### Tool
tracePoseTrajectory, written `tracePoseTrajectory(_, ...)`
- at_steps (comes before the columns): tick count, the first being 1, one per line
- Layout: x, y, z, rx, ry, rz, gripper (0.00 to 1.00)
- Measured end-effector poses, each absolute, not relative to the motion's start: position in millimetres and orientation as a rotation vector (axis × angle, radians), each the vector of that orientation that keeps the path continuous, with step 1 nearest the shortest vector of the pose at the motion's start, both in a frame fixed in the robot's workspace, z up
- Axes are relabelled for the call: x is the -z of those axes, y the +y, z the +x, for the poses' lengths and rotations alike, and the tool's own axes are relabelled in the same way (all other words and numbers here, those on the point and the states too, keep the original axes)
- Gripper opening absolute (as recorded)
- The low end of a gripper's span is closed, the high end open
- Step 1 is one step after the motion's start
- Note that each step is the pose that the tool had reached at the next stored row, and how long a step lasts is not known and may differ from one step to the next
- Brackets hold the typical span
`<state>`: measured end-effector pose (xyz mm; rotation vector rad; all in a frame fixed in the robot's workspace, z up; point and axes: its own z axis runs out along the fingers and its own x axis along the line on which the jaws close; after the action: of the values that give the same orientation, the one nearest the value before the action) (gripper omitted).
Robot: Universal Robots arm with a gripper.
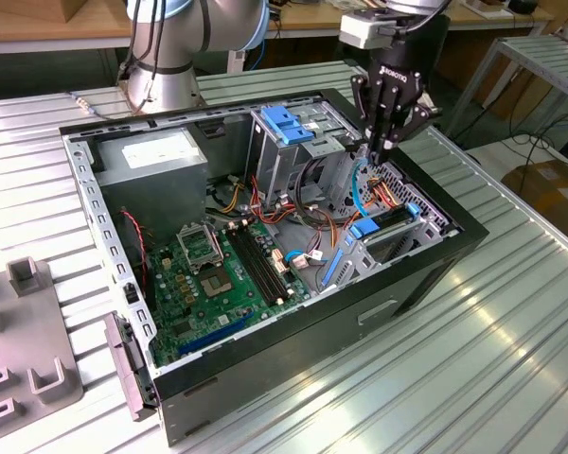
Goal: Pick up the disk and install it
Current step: 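Insert the second disk wire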
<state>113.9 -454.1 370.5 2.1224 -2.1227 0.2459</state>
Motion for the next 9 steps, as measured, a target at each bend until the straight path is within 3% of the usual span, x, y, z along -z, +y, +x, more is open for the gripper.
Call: tracePoseTrajectory(9,-367.5,-466.7,113.9,-0.088,-2.206,2.202,0.21)
